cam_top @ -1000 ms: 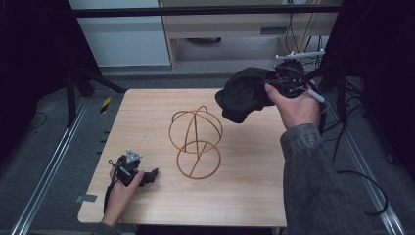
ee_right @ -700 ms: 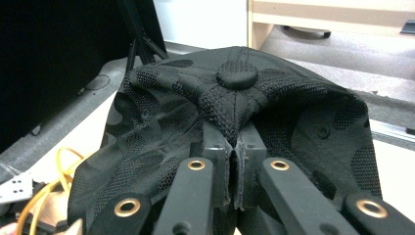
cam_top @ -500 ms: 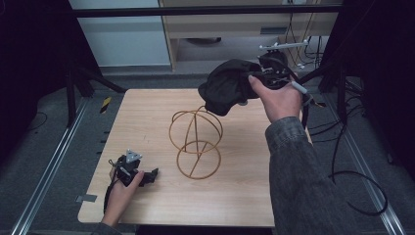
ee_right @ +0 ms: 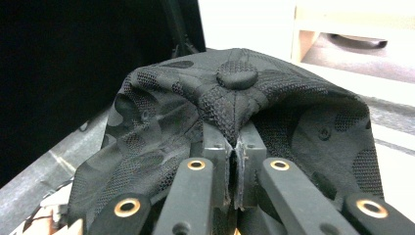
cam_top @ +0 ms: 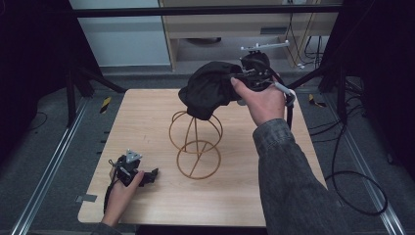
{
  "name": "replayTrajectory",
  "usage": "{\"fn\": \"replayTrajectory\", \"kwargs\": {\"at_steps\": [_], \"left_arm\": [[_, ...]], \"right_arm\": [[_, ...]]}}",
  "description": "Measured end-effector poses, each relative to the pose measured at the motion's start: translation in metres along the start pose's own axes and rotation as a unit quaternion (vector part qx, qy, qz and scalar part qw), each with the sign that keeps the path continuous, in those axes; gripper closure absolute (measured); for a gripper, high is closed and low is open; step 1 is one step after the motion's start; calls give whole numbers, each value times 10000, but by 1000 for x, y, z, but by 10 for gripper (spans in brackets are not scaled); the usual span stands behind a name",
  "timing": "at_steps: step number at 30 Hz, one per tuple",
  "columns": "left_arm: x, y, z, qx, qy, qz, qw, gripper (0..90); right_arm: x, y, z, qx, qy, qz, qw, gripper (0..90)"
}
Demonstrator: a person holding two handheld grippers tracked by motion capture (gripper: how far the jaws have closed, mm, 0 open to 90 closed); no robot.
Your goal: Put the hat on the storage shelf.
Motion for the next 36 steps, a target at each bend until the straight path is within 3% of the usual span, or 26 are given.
{"fn": "replayTrajectory", "kwargs": {"at_steps": [9,19,36], "left_arm": [[0,0,0,3,-13,-12,10000,0],[0,0,0,3,-13,-11,10000,0],[0,1,0,1,-4,-14,10000,0]], "right_arm": [[-2,-1,22,307,-188,133,9993,864],[-5,-9,29,438,-293,300,9982,862],[-11,-19,33,360,-489,670,9959,857]]}}
Point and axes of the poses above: each handheld gripper's, and its own axes: y roughly forward along the jaws, x roughly out of its top, z roughly to its left, the point moved 3 cm from there along y, roughly forward along the jaws, and after that the axes turned 6 degrees about -x, right-handed, at the moved point
